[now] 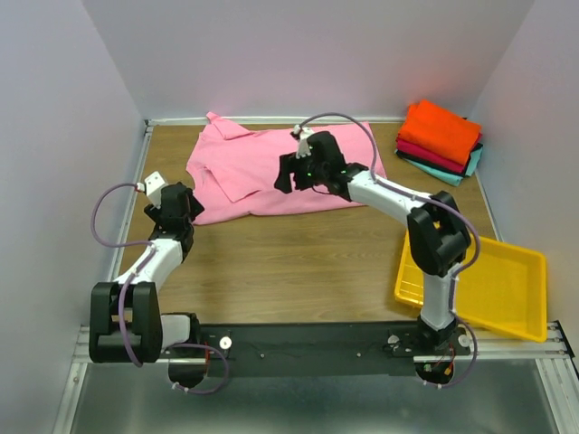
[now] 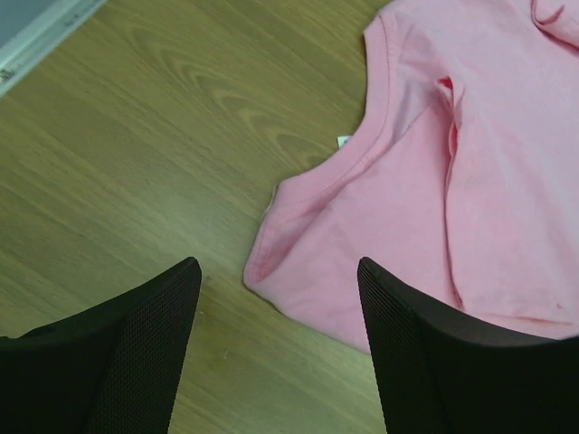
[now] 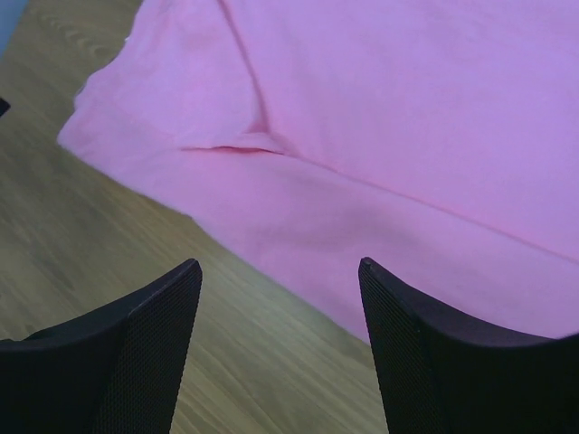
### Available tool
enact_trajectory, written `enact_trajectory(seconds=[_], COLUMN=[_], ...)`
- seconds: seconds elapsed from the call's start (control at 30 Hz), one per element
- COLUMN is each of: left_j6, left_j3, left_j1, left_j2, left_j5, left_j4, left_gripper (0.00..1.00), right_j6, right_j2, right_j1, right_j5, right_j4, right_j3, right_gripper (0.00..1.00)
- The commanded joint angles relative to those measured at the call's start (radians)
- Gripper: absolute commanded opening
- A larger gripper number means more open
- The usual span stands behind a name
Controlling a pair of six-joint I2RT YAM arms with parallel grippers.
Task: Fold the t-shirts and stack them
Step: Fold the tshirt
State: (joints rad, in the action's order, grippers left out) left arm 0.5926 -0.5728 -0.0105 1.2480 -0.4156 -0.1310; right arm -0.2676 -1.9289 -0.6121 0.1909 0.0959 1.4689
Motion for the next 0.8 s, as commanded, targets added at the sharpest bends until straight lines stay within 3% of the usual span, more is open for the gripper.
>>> enact_trajectory(seconds=[0.0, 0.27, 0.77], left_j6=[0.018, 0.006, 0.006], left_j3=[0.040, 0.045, 0.022], left_j1=[0.044, 0.102, 0.112], left_j2=[-0.013, 0.093, 0.218], left_j5=[0.090, 0.245, 0.311], left_j4=[-0.025, -0.097, -0.157], left_gripper=[0.77, 0.72, 0.60], right_j6=[0.036, 0.065, 0.059], right_j2=[-0.109, -0.313, -0.574], right_j1=[-0.050, -0.147, -0.195], right_j5=[0.123, 0.185, 0.185], right_j4=[-0.041, -0.042, -0.039], right_j3=[0.096, 0.307, 0.590], right_gripper=[0.76, 0.72, 0.68])
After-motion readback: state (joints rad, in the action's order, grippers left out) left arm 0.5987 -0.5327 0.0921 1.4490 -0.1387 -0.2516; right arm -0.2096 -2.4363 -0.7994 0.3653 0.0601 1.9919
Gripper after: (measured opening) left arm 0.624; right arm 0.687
